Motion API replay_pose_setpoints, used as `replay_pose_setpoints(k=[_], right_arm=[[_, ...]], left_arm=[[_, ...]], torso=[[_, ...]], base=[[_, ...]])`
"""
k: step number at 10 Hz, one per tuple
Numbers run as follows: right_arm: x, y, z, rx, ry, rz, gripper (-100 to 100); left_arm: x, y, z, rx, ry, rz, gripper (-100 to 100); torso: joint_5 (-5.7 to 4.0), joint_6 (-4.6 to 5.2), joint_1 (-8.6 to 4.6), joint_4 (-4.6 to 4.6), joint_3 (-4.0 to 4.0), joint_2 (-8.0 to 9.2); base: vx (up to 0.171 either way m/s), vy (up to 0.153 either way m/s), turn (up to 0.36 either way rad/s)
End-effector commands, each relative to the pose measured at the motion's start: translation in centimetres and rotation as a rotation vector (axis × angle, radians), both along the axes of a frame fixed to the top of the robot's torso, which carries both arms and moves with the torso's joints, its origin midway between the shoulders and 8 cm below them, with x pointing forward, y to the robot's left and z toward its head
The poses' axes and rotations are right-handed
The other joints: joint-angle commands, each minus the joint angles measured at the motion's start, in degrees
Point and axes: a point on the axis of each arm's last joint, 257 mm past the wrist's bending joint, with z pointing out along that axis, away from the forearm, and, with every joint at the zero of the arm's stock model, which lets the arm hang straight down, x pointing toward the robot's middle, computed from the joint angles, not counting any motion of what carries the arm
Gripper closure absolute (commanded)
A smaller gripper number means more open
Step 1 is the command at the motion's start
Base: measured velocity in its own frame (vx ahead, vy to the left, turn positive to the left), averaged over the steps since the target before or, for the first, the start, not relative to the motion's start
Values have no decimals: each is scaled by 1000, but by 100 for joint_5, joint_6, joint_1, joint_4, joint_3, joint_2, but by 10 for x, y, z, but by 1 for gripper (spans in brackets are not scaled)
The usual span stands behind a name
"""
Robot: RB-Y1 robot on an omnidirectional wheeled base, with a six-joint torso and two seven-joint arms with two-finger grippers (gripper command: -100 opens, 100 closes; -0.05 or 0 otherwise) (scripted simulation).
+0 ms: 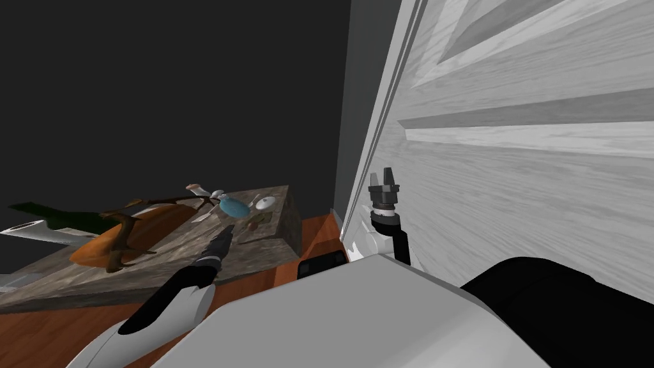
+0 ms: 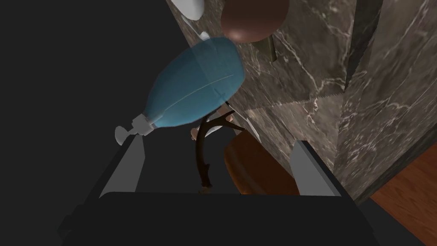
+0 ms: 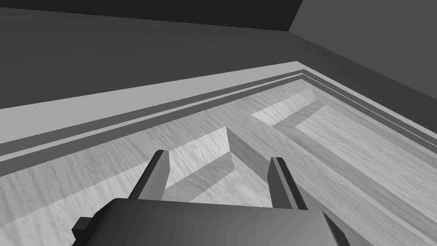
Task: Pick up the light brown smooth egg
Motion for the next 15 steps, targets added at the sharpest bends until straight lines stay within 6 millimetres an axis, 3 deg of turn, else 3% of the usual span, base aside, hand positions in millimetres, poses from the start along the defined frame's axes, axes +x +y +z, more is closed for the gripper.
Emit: replay_pose_setpoints(k=[1,10,11,12,13,15], right_arm=[[0,0,0,0,0,0,0],[0,0,0,0,0,0,0],[0,0,0,0,0,0,0],[0,0,0,0,0,0,0],[0,0,0,0,0,0,0],[0,0,0,0,0,0,0]], left_arm=[[-4,1,-14,-4,51,15,-100],[-37,8,-69,-31,261,79,-100],[-35,7,-65,-28,245,74,-100],[-36,7,-65,-29,249,75,0],[-33,9,-71,-29,248,77,-100],[-30,12,-77,-29,248,79,-100]], torso=[[0,0,0,0,0,0],[6,-2,28,1,4,9],[6,-3,32,3,9,18],[6,-3,27,5,15,28],[5,-3,22,7,19,35],[6,-2,30,5,15,28]], base=[[120,-58,-109],[83,-7,-59],[18,16,-8],[0,0,0],[24,19,-12],[37,23,-12]])
